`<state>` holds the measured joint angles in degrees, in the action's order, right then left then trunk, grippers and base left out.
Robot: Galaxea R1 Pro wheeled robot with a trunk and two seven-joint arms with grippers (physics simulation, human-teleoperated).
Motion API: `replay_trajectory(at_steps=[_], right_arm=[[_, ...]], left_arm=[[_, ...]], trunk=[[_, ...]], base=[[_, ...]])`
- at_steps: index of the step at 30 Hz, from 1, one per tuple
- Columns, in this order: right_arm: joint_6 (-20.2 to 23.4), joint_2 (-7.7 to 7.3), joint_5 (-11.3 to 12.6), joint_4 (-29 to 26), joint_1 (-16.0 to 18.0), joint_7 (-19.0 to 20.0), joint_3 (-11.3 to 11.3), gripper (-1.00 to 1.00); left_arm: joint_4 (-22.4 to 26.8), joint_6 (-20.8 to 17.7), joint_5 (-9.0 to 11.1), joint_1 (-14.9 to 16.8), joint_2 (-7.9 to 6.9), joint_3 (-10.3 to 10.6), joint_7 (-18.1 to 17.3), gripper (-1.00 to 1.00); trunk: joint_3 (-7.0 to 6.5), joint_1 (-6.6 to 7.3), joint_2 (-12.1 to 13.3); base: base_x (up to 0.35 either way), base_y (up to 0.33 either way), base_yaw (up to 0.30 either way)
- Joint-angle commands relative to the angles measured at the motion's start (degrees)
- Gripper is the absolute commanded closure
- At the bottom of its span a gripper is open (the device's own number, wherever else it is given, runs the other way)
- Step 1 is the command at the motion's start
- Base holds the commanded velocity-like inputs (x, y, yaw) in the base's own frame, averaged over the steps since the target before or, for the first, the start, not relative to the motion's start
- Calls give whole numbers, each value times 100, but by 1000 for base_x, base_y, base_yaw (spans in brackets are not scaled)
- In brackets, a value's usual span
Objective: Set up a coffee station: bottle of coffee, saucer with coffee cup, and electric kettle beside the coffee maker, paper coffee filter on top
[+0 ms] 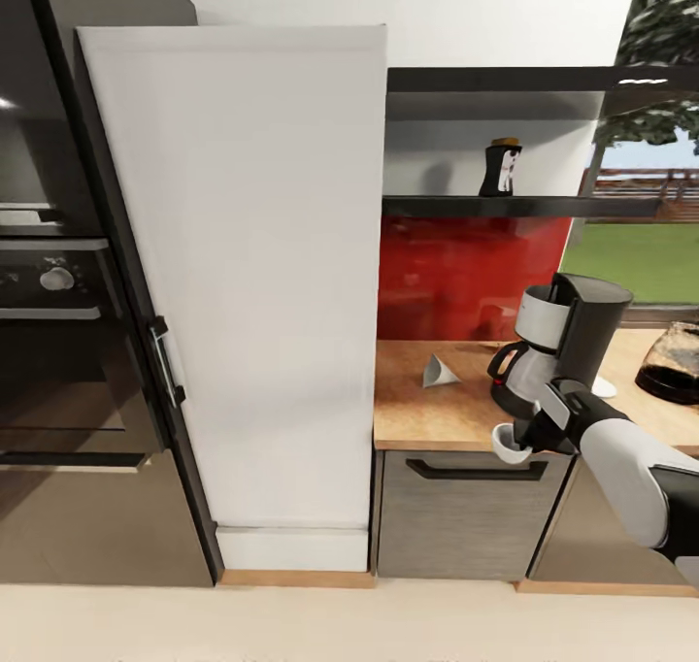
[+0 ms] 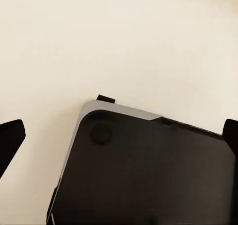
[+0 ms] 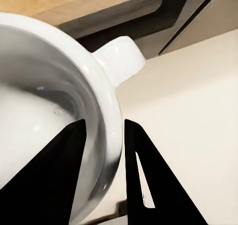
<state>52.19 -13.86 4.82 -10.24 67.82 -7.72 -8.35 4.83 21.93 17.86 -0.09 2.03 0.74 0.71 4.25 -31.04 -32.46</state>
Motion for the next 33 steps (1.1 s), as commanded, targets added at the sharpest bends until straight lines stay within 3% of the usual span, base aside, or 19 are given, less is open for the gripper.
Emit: replay_trajectory(at_steps=[1, 4, 5, 6, 11, 12, 13, 18, 22, 30, 31, 33], right_arm=[[12, -13, 47, -6, 3, 5, -38, 100], [11, -96, -80, -4, 3, 139, -35, 100], [10, -240, -126, -1, 3, 232, -31, 100], [10, -275, -136, 0, 3, 247, -30, 100], [10, -833, -574, 12, 3, 484, -26, 100], [10, -943, -688, 13, 3, 620, -24, 100], [10, -1173, -1046, 13, 3, 929, -20, 100], [-16, -1549, -1674, 14, 3, 1401, -25, 100], [-110, -1731, -1820, 14, 3, 1530, -22, 100], [-230, -1823, -2032, -68, 3, 1672, -17, 100], [-267, -1824, -2084, -70, 3, 1773, -17, 100], [-318, -1829, -2407, -73, 3, 2138, -17, 100]], left_arm=[[9, 11, 23, -1, 1, 8, 8, -100], [9, -5, 31, 0, 0, 6, 8, -100], [9, -23, 32, 0, 4, 6, 8, -100], [9, -26, 33, 0, 5, 6, 8, -100], [9, -35, 37, 0, 8, -3, 8, -100], [9, -34, 39, 0, 8, -8, 8, -100], [9, -29, 40, -1, 8, -14, 8, -100], [9, -23, 42, 0, 8, -20, 8, -100], [9, -22, 45, 0, 8, -21, 8, -100], [9, -31, 54, -2, 8, -42, 8, -100], [9, -31, 56, -3, 8, -44, 8, -100], [9, -31, 52, -1, 10, -46, 8, -100]], trunk=[[10, -2, -8], [10, -2, -8], [10, -2, -8], [10, -2, -8], [10, -2, -8], [10, -2, -8], [10, -2, -8], [10, -2, -8], [10, -2, -8], [10, -2, -8], [10, -2, -8], [10, -2, -8]], base=[[-14, -7, 0], [-6, -118, 0], [-1, -269, 0], [-1, -274, 0], [0, -287, 0], [0, -291, 0], [0, -292, 0], [0, -292, 0], [0, -292, 0], [48, -296, 0], [86, -309, 0], [88, -314, 0]])
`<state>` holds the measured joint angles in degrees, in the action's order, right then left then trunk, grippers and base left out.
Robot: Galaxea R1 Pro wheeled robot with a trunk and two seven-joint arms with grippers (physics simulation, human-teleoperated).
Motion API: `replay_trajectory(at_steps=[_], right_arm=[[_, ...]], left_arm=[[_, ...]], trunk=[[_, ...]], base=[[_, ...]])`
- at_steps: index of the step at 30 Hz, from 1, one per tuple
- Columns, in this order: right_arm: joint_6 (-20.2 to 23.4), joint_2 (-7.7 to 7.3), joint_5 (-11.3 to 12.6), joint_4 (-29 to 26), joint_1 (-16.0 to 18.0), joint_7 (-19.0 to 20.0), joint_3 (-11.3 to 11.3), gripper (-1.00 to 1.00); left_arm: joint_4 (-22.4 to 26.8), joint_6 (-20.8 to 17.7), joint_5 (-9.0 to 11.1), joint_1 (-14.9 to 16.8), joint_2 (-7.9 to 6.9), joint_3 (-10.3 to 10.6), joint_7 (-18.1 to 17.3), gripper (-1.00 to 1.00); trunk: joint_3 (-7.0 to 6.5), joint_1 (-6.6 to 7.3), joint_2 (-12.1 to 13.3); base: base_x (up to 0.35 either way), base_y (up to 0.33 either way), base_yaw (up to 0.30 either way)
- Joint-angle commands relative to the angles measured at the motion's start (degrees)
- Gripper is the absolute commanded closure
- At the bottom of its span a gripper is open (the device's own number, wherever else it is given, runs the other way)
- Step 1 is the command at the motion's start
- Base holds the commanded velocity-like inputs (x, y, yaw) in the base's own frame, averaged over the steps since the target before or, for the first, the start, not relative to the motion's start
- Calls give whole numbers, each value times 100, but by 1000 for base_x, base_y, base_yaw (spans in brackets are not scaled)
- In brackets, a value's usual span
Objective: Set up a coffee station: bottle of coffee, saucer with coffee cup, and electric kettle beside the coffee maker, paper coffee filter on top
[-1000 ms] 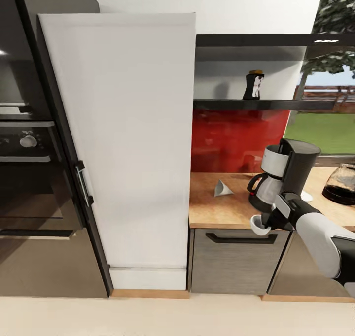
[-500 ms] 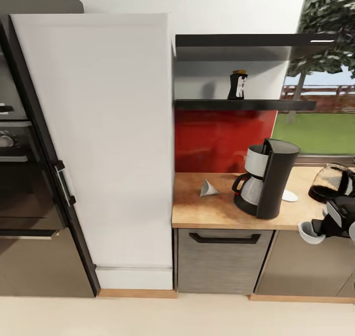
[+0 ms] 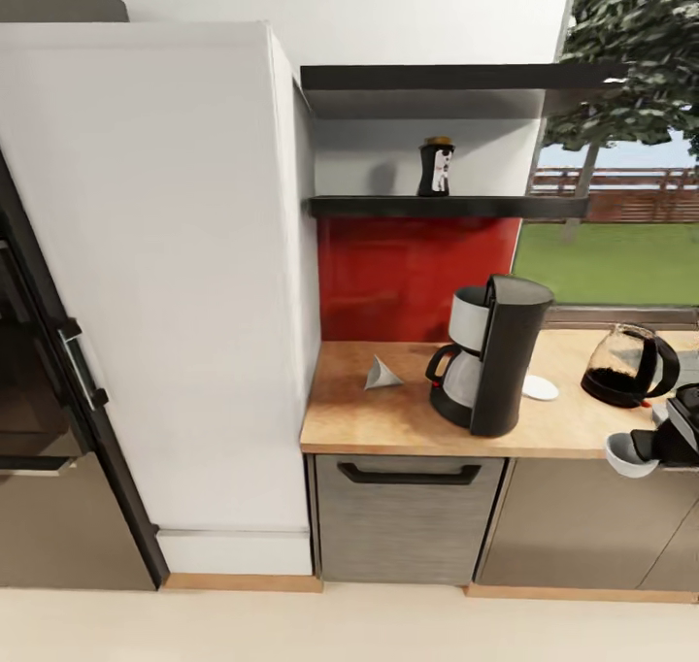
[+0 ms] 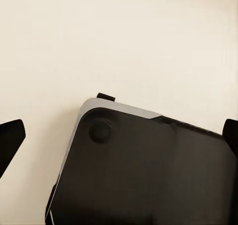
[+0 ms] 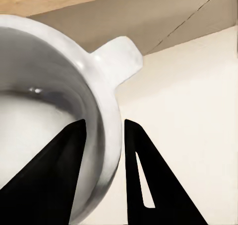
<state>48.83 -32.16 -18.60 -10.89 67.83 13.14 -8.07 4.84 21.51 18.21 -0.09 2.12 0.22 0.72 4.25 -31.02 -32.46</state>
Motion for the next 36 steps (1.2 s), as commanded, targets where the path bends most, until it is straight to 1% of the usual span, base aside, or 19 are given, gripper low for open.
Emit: replay_trajectory(at_steps=[1, 4, 6, 8, 11, 15, 17, 18, 19, 20, 22, 23, 25, 27, 28, 30, 31, 33, 36], right_arm=[[10, 0, -192, -9, 2, 169, -46, 100], [-1, -53, -456, -5, 2, 619, -46, 100], [-5, -104, -533, -4, 2, 942, -41, 100], [-8, -123, -581, -5, 2, 1100, -12, 100], [-11, -126, -650, -5, 2, 1291, 148, 100], [-87, -115, -681, -5, 2, 1743, 387, 100], [-227, -88, -691, -7, 2, 2204, 597, 100], [-351, -61, -695, -7, 2, 2583, 894, 100], [-420, -40, -696, -8, 2, 2775, 1060, 100], [-457, -25, -696, -8, 2, 2878, 1147, 100], [-607, 59, -701, -9, 2, 3273, 1483, 100], [-712, 184, -709, -9, 2, 3497, 1765, 100], [-757, 314, -716, -9, 2, 3594, 1915, 100], [-775, 460, -721, -9, 2, 3628, 1982, 100], [-782, 615, -727, -9, 2, 3637, 2015, 100], [-785, 762, -735, -12, 2, 3629, 2033, 100], [-787, 877, -734, -22, 2, 3598, 2055, 100], [-761, 962, -727, -215, 2, 3531, 2062, 100], [-705, 982, -706, -506, 2, 3512, 2042, 100]], left_arm=[[8, 12, 17, -1, 1, 5, 7, -100], [8, 12, 17, 0, 5, 6, 7, -100], [8, 12, 15, 0, 10, 18, 7, -100], [8, 12, 11, 0, 13, 26, 7, -100], [8, 12, 5, 0, 21, 37, 7, -100], [8, 8, -12, 0, 25, 52, 7, -100], [8, 5, -24, 0, 25, 55, 7, -100], [8, 4, -31, 0, 26, 56, 7, -100], [8, 3, -33, 0, 26, 56, 7, -100], [8, 3, -34, 0, 26, 57, 7, -100], [8, 6, -40, 0, 26, 57, 7, -100], [8, 12, -42, 0, 26, 57, 7, -100], [8, 24, -39, -1, 26, 57, 7, -100], [8, 37, -37, -1, 26, 57, 7, -100], [8, 48, -42, -1, 26, 57, 7, -100], [8, 52, -42, -2, 26, 53, 7, -100], [8, 54, -40, -3, 26, 50, 7, -100], [8, 55, -37, -1, 26, 49, 7, -100], [8, 57, -37, -2, 26, 48, 7, -100]], trunk=[[10, -3, -9], [10, -3, -9], [10, -3, -9], [10, -3, -9], [10, -3, -9], [10, -3, -9], [10, -3, -9], [10, -3, -9], [10, -3, -9], [10, -3, -9], [10, -3, -9], [10, -3, -9], [10, -3, -9], [10, -3, -9], [10, -3, -9], [10, -3, -9], [10, -3, -9], [10, -3, -9], [10, -3, -9]], base=[[70, -317, 0], [30, -320, 0], [10, -323, 0], [4, -325, 0], [2, -327, 0], [0, -329, 0], [-21, -329, 0], [-106, -318, 0], [-137, -307, 0], [-151, -301, 0], [-178, -267, 0], [-125, -107, 0], [-65, -56, 0], [-27, -23, 0], [-9, -7, 0], [-4, -4, 0], [-1, -1, 0], [-1, 0, 0], [0, 0, 0]])
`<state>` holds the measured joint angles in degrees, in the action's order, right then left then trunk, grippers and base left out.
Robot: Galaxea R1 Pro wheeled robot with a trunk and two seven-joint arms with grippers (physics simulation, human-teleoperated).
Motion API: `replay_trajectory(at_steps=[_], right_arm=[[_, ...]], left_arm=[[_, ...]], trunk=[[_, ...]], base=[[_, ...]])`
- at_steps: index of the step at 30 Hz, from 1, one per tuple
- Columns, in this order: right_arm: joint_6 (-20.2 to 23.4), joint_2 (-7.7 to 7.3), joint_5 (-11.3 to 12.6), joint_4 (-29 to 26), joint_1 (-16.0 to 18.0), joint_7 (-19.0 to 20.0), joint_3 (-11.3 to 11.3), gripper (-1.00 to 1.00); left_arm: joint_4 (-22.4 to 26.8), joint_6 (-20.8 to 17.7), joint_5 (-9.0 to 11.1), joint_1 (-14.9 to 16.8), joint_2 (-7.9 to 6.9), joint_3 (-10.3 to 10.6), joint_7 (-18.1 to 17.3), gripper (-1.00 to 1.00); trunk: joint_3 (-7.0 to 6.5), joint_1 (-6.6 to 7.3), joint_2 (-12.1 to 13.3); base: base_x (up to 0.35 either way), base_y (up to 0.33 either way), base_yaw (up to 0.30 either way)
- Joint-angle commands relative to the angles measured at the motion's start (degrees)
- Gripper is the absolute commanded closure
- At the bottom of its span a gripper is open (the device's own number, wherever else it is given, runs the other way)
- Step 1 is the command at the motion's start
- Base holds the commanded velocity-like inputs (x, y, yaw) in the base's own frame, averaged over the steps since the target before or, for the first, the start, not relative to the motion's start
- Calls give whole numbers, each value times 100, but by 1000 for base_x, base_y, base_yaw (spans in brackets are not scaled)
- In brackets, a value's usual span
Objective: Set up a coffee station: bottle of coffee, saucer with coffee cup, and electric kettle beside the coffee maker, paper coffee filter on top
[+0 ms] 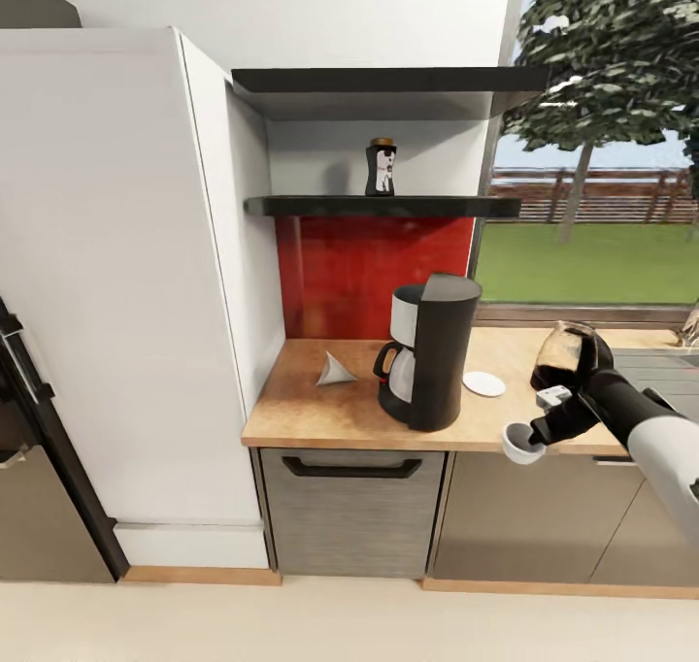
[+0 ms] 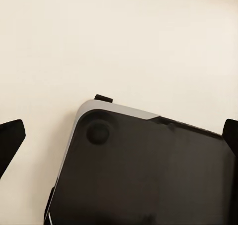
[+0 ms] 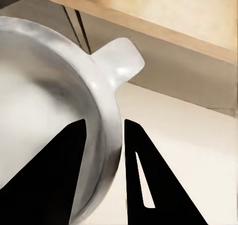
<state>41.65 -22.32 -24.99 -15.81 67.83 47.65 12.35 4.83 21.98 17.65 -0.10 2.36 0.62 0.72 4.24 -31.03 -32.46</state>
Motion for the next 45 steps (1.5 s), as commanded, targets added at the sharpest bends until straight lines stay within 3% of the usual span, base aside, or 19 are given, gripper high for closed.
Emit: replay_trajectory(at_steps=[1, 6, 11, 12, 14, 17, 18, 21, 45], right_arm=[[49, 2, -58, -92, 2, 55, -11, 100], [242, 7, -30, -286, 2, 7, -127, 100], [310, 8, -18, -442, 2, -423, -683, 100], [300, 8, -20, -470, 3, -681, -961, 100], [273, 8, -20, -477, 2, -748, -1034, 100], [215, 8, -6, -483, 2, -777, -1101, 100], [194, 8, 143, -484, 2, -803, -1127, 100], [110, -4, 182, -481, 2, -754, -1131, 100], [115, 15, 212, -406, 2, -1042, -1159, 100]], left_arm=[[9, 12, 19, -2, 1, 9, 7, -100], [9, 9, 21, 0, 1, 9, 7, -100], [9, 8, 22, 1, 1, 9, 7, -100], [9, 12, 25, 0, 1, 9, 7, -100], [9, 15, 27, 0, 1, 9, 7, -100], [9, 7, 39, 1, 1, 9, 7, -100], [9, -3, 41, 0, 1, 9, 7, -100], [9, -39, 72, 0, 1, -7, 10, -100], [9, -24, 81, 1, 1, -11, 16, -100]], trunk=[[10, -2, -9], [10, -2, -9], [10, -2, -9], [10, -2, -9], [10, -2, -9], [10, -2, -9], [10, -2, -9], [10, -2, -9], [10, -2, -9]], base=[[0, 0, 0], [0, 0, 0], [0, 0, 0], [0, 0, 0], [0, 0, 0], [0, 0, 0], [70, -28, 0], [181, -65, 0], [317, -85, 1]])
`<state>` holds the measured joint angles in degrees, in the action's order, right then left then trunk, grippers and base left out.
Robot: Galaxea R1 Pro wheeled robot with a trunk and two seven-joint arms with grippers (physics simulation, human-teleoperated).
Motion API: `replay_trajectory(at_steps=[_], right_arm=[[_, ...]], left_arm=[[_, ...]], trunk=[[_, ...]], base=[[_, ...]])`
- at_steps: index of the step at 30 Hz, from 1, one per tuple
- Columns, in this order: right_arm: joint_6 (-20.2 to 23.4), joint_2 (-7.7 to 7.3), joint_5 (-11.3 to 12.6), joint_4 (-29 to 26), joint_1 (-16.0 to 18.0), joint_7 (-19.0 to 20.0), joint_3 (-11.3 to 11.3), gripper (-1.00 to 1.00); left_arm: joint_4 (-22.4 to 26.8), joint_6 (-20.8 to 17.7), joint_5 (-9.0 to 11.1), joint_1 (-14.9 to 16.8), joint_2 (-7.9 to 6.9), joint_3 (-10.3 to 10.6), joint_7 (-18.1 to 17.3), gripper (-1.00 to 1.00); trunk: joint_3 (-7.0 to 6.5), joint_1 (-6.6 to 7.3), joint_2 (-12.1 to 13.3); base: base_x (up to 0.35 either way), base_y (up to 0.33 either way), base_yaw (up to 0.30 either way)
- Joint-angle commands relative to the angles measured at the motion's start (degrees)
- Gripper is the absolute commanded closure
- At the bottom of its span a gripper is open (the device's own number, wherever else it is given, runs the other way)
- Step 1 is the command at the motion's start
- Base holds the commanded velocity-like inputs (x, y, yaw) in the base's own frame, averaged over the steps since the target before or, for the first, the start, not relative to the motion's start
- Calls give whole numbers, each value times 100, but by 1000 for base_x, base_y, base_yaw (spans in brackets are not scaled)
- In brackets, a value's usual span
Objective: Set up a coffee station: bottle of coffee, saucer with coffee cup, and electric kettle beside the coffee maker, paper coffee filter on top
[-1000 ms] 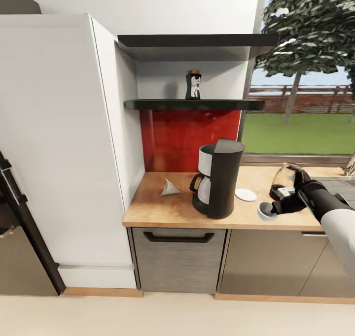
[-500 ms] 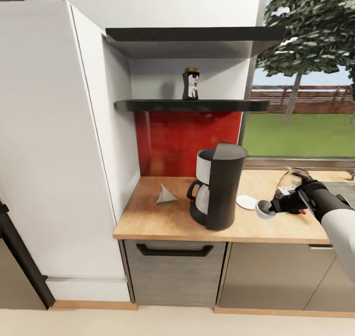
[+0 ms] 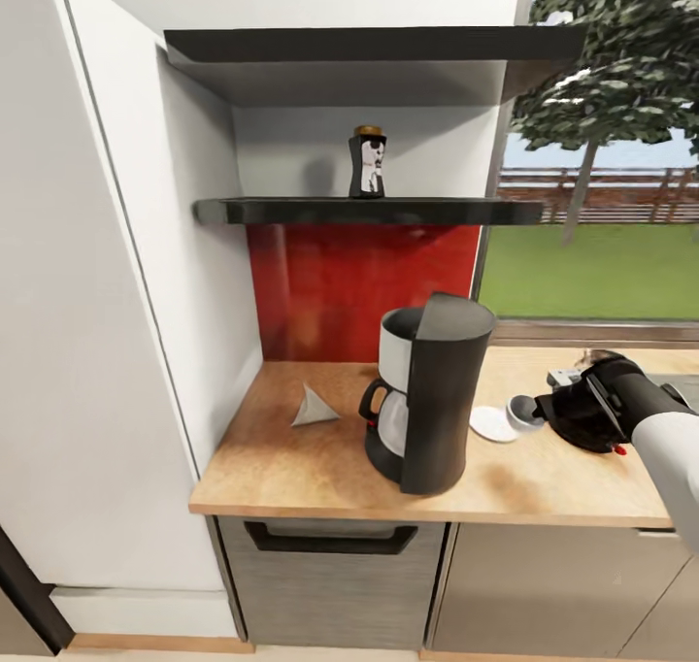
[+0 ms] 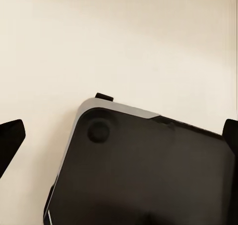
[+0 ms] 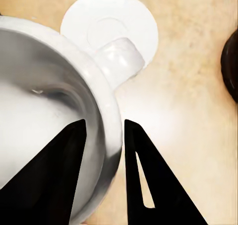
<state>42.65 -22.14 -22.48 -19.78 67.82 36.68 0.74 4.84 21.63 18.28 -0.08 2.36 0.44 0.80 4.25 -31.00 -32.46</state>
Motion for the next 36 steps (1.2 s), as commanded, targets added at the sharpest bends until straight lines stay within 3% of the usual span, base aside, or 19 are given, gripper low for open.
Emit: replay_trajectory(at_steps=[1, 9, 18, 36], right_arm=[[11, -4, -41, -9, 3, 55, 3, 100], [-1, -10, -70, -9, 3, -80, 14, 100], [-20, -10, -64, -1, 3, -294, 23, 100], [-84, -22, -56, 24, 3, -331, 23, 100]], left_arm=[[8, 15, 16, -1, 1, 8, 8, -100], [8, 45, 9, -3, 1, 9, 6, -100], [8, 43, 17, -1, 1, 5, 8, -100], [8, 40, 17, -2, 0, 7, 8, -100]], trunk=[[10, -5, -9], [14, -5, -9], [14, -5, -9], [14, -5, -9]], base=[[222, -102, 49], [51, -24, 154], [108, 0, 5], [99, 0, 0]])
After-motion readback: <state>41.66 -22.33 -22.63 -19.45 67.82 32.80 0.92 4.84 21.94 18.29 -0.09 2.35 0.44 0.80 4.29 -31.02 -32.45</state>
